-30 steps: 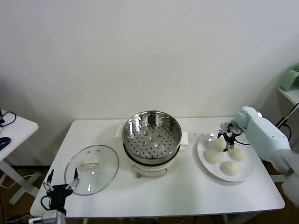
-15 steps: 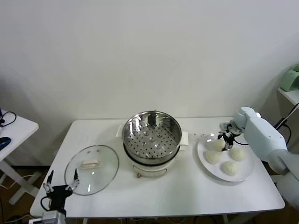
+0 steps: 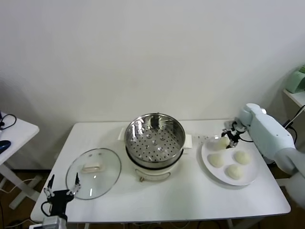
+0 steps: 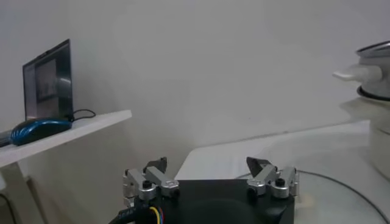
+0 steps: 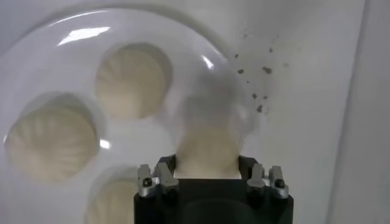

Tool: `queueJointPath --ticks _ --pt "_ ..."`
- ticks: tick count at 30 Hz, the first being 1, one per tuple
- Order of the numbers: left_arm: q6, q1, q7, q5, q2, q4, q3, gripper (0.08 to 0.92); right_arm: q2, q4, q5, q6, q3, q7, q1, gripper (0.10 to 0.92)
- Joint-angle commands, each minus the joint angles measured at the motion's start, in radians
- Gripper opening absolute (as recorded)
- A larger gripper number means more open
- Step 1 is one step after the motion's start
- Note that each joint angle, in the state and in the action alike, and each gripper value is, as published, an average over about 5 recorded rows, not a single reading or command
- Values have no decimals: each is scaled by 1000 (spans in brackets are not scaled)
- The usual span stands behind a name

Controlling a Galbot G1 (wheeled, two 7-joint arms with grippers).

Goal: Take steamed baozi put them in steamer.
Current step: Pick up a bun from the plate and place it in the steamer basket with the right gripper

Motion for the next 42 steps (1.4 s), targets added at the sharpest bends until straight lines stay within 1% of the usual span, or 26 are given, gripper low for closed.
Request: queueJointPath --ticks 1,5,11,14,18,22,29,32,39,42 --pt "-1 5 3 3 3 -9 2 823 -49 269 48 65 -230 -10 209 670" --pt "0 8 4 10 7 -17 2 823 -43 405 34 101 -293 -26 294 670" --pt "1 8 4 22 7 -19 9 823 0 624 -26 149 -337 -34 352 670" --pt "3 8 3 32 9 -18 14 823 41 699 -52 164 -355 -33 365 670" --pt "5 8 3 38 8 -21 17 823 103 753 -103 190 -369 -31 363 670" --pt "5 9 2 41 4 -25 17 823 168 743 -148 209 -378 -27 341 670" --pt "4 19 -2 41 3 -29 17 823 288 661 -227 241 -379 -16 271 670" --pt "3 24 -3 38 5 -29 14 823 318 619 -257 249 -379 -10 241 670" --pt "5 32 1 34 3 -39 12 823 367 487 -389 299 -349 11 170 670" --pt "6 31 2 35 2 -40 13 823 376 463 -413 308 -340 15 147 670"
